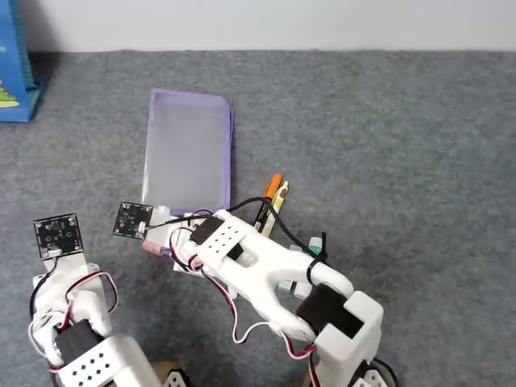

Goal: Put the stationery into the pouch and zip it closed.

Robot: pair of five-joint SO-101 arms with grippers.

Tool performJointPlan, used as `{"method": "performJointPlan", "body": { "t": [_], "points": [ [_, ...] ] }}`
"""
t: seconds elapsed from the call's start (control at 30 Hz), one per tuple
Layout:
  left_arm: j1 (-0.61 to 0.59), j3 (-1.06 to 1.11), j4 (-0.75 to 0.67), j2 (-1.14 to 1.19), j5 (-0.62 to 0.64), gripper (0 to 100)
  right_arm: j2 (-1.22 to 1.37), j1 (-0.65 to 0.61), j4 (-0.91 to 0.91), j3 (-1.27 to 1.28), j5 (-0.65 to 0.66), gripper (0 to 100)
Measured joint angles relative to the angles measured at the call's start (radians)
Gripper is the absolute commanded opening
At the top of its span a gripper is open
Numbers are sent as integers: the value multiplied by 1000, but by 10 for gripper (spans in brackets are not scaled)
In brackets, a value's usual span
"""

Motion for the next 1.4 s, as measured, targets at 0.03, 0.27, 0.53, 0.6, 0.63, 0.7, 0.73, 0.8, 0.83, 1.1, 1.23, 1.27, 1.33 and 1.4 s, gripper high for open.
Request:
{"method": "performJointPlan", "body": {
  "t": [0.03,0.27,0.53,0.6,0.63,0.7,0.73,0.8,0.83,1.1,1.23,1.27,1.33,1.4],
  "points": [
    [0,0,0,0,0,16,0,0,-2,0,3,15],
    [0,0,0,0,0,16,-58,31,58,0,95,9],
    [0,0,0,0,0,16,-351,103,311,0,175,9],
    [0,0,0,0,0,16,-413,132,382,0,196,9],
    [0,0,0,0,0,16,-436,149,414,0,203,9],
    [2,0,0,0,0,16,-463,181,463,0,209,9],
    [6,0,0,0,0,17,-468,196,483,0,210,9],
    [38,0,0,0,0,36,-476,230,516,3,210,9],
    [61,0,3,0,0,58,-482,247,525,11,210,9],
    [147,-2,75,0,-14,192,-488,367,537,132,259,84],
    [146,-2,75,0,-15,192,-488,390,559,132,261,178],
    [146,-2,75,0,-17,192,-488,387,559,132,258,177],
    [147,-2,75,0,-17,192,-488,385,559,132,230,179],
    [147,-2,75,0,-17,192,-488,374,559,132,213,179]
  ]
}}
